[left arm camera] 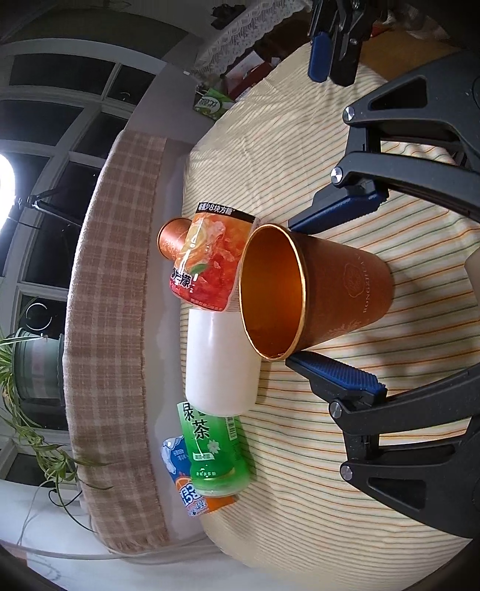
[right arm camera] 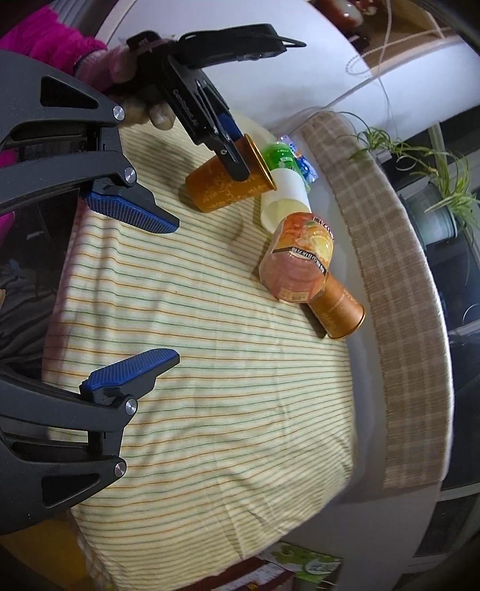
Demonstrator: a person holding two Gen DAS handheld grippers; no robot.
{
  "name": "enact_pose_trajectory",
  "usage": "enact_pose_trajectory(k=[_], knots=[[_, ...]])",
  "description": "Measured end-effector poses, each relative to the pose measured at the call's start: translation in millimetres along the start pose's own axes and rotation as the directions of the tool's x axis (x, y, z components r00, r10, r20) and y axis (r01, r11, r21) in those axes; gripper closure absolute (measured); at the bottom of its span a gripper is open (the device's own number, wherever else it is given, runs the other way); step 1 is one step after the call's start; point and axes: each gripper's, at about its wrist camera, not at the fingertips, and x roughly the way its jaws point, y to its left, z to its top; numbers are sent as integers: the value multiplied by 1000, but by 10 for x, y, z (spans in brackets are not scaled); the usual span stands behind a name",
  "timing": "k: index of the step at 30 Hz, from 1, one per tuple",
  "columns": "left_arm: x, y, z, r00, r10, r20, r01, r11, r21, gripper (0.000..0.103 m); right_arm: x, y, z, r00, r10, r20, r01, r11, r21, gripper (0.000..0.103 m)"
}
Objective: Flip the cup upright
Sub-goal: 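Carry the copper cup with the left gripper, set it upright, open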
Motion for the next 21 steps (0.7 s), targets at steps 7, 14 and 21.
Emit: enact_pose_trajectory(k=[7,14,21], knots=[[-65,-41,-67,1000,-23,-13,23,1000,11,36,9,49,19,1000,1,4,-1,1000,-6,39],[-110,-67,-121,999,-36,-26,37,999,18,36,-19,96,3,1000,-2,7,2,1000,-12,39],[-151,-99,-157,998,-57,-36,58,998,30,36,-63,138,-19,1000,-9,15,10,1000,-18,39]])
